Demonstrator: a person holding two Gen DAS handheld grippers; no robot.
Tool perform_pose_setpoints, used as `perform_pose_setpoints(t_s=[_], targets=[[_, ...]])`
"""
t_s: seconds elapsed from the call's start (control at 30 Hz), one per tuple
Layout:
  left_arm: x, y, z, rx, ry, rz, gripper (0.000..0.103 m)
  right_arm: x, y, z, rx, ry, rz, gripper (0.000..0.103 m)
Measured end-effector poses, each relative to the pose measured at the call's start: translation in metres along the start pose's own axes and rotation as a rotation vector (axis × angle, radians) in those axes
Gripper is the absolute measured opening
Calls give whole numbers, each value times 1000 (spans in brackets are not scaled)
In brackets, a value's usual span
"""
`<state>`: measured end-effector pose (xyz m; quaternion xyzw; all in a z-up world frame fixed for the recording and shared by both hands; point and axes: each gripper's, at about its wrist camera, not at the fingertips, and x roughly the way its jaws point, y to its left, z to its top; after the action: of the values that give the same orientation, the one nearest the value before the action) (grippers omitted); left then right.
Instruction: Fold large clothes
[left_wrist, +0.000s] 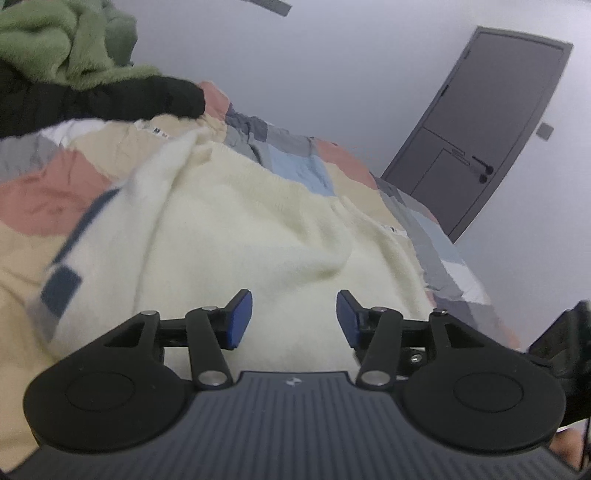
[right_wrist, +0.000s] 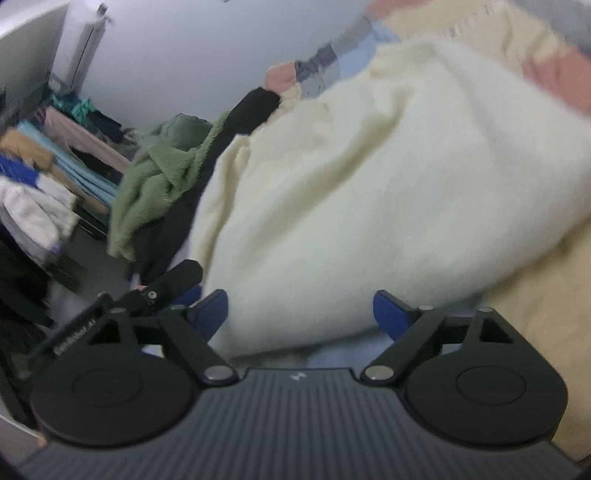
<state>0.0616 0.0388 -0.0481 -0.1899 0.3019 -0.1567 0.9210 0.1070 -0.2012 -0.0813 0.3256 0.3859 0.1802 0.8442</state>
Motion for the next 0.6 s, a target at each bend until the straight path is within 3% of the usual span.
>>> perform_pose_setpoints(t_s=[0.13, 0.4, 0.6], targets=[[5, 13, 0, -119, 40, -19, 75, 15, -18, -2, 177, 73, 54, 87], [29, 34, -7, -349, 169, -138, 85, 21, -59, -4, 480, -17, 47, 88], [49, 46, -24, -531, 251, -223, 90, 35, -60, -4, 526, -8, 87, 89]])
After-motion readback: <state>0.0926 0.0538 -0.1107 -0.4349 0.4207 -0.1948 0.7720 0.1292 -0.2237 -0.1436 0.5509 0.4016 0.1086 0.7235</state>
